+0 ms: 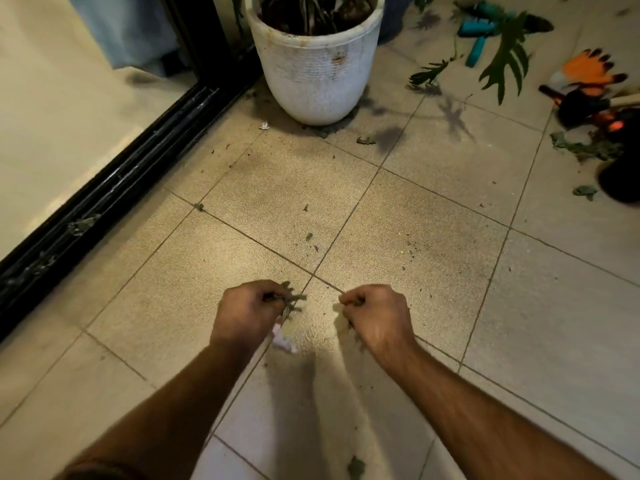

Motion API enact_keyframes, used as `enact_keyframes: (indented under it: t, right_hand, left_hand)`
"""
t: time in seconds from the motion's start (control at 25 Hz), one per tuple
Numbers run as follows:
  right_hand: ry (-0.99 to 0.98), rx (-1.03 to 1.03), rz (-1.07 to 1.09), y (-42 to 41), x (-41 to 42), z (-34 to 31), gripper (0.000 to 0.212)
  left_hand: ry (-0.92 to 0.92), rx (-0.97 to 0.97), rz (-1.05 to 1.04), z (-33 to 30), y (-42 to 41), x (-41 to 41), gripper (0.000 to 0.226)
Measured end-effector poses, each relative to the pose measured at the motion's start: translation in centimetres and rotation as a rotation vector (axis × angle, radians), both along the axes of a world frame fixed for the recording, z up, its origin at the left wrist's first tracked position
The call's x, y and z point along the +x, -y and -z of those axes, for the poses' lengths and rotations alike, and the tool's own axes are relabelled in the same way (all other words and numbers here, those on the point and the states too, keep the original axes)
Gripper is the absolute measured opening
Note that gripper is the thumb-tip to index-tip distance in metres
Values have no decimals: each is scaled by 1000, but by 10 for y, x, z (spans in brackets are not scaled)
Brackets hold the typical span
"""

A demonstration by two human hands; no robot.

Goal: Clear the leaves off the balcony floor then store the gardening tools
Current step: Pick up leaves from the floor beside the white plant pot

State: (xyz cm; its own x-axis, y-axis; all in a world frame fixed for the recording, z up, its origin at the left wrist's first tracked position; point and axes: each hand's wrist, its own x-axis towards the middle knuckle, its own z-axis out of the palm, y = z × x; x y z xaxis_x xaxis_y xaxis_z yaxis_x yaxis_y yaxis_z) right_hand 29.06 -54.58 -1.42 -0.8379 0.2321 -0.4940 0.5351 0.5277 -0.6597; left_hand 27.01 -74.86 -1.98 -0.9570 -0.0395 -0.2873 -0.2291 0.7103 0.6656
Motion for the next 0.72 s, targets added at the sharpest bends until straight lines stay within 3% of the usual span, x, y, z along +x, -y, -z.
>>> enact_keyframes:
  t: [0.12,0.28,0.72]
  right_hand:
    - [3,-161,210,11,-25,-67,20]
    - [14,-229,263,30,-30,-156,24]
    - [-76,-331,-83,131,-26,-380,23]
  left_hand:
    - [47,392,-468,-51,1,8,21]
    - [84,724,-802,-129,10,31,13]
    - [-195,639,-953,-362,78,81,16]
